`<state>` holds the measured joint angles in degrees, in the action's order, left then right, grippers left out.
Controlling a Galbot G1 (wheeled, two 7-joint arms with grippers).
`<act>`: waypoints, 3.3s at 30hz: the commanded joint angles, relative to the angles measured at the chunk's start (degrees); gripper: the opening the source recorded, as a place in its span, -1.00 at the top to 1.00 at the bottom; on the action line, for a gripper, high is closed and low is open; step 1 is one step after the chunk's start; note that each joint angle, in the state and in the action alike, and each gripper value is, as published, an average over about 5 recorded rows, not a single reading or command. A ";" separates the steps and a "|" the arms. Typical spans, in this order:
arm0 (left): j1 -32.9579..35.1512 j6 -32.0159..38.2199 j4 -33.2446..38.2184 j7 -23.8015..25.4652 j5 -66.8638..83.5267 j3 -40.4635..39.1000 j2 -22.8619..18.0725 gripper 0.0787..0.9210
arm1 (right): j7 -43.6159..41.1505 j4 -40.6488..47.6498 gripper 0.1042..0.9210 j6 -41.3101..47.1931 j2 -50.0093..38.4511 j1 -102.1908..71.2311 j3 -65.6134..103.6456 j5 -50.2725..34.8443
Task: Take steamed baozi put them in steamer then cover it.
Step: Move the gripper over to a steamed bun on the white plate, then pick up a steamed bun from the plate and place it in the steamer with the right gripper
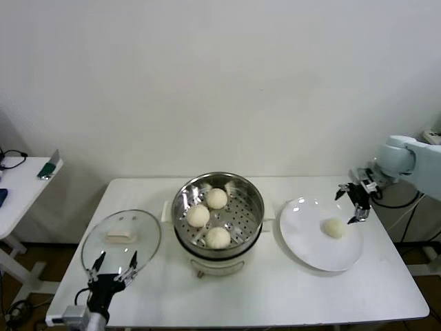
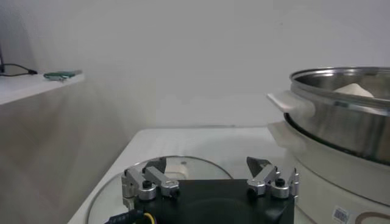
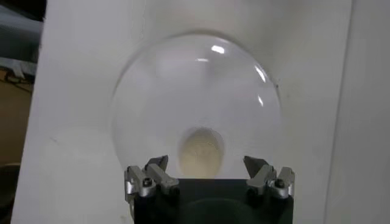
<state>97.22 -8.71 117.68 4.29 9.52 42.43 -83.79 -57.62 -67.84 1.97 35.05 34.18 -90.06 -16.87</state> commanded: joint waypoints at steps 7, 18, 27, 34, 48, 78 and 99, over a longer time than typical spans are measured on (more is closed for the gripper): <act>0.52 -0.25 0.02 0.28 -0.51 0.73 -0.26 -0.77 | -0.18 18.36 -0.76 -1.91 6.64 -23.29 19.44 7.94; -0.15 -0.56 -0.57 0.41 -1.04 0.55 -0.29 -0.77 | 1.21 21.58 -0.76 -2.51 9.86 -24.80 22.06 8.38; 0.01 -0.67 -0.38 0.41 -0.63 0.93 -0.10 -0.77 | 0.36 21.23 -0.73 -1.79 10.16 -24.08 20.59 9.15; -0.09 -0.75 -0.50 0.42 -0.62 0.92 0.01 -0.77 | 0.37 21.95 -0.62 -1.46 10.79 -24.17 20.66 9.23; -0.40 -0.79 -0.36 0.40 -0.71 0.80 -0.25 -0.77 | 0.33 15.88 -0.30 0.92 9.24 -16.27 14.49 3.72; 0.18 -0.13 0.99 0.45 -0.26 -0.19 0.28 -0.77 | 13.21 -26.44 -0.28 21.78 25.09 25.08 -7.73 -38.09; -0.09 -0.13 0.85 0.74 -0.14 0.13 -0.01 -0.77 | 16.02 -16.36 -0.28 22.25 30.50 8.90 -7.51 -26.93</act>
<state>97.18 -8.85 118.65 4.99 9.46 42.62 -83.73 -42.84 -87.08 23.38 63.25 48.11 -98.07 -46.68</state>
